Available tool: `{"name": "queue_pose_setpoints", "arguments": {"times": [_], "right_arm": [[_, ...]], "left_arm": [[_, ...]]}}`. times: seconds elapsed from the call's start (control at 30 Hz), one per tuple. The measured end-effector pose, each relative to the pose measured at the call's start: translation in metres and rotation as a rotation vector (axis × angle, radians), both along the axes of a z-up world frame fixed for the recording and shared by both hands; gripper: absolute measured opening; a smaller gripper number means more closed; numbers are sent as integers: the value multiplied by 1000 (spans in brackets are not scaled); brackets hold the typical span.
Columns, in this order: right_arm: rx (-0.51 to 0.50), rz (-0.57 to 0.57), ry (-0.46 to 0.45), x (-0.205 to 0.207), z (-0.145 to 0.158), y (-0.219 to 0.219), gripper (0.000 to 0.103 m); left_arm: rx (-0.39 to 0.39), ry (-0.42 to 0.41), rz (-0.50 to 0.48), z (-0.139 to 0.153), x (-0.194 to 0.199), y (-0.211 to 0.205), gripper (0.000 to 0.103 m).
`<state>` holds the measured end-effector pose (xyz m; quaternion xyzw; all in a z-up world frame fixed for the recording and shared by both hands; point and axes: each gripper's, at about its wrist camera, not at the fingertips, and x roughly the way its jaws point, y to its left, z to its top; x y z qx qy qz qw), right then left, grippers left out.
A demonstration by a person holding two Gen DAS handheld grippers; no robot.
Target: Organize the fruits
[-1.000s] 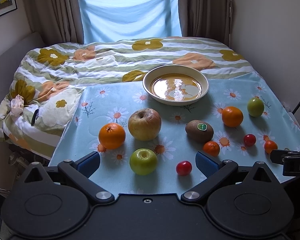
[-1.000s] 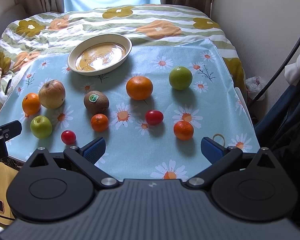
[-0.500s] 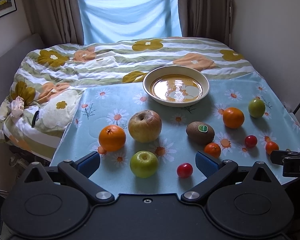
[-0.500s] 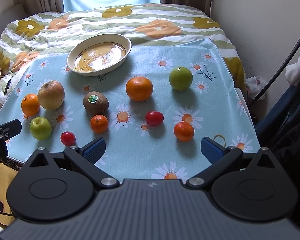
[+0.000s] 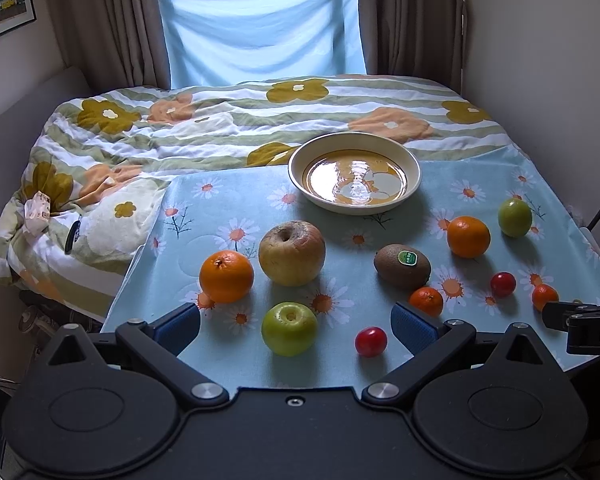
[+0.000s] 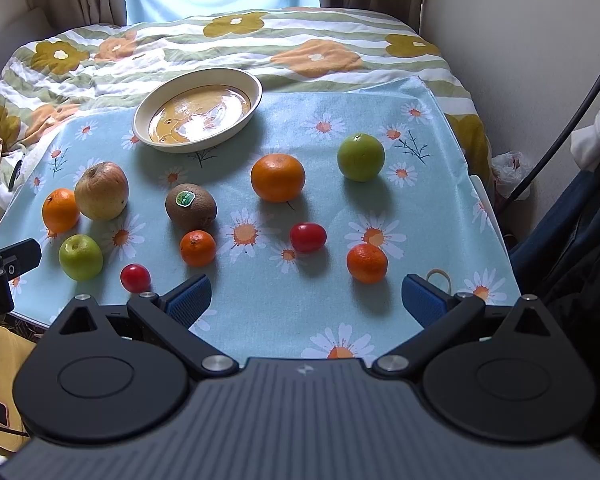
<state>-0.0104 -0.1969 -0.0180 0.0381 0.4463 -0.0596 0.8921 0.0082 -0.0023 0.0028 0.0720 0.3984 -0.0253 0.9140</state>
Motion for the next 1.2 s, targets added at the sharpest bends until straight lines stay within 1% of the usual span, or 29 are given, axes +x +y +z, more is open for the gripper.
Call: {"name": "queue_pose_setpoints", "arguments": {"times": [0.97,1.07,1.2], "right_arm": [[-6,0,-2,2,-1,0,103],[-27,-2,-11,3,2,3,103],[-32,-2,-26,4,4,6,103]], "left_arm": [[-3,-9,13,3,-4,4,103],[-5,-12,16,4,-4,7,103],[-6,-17,23,4,-3,11,103]]}}
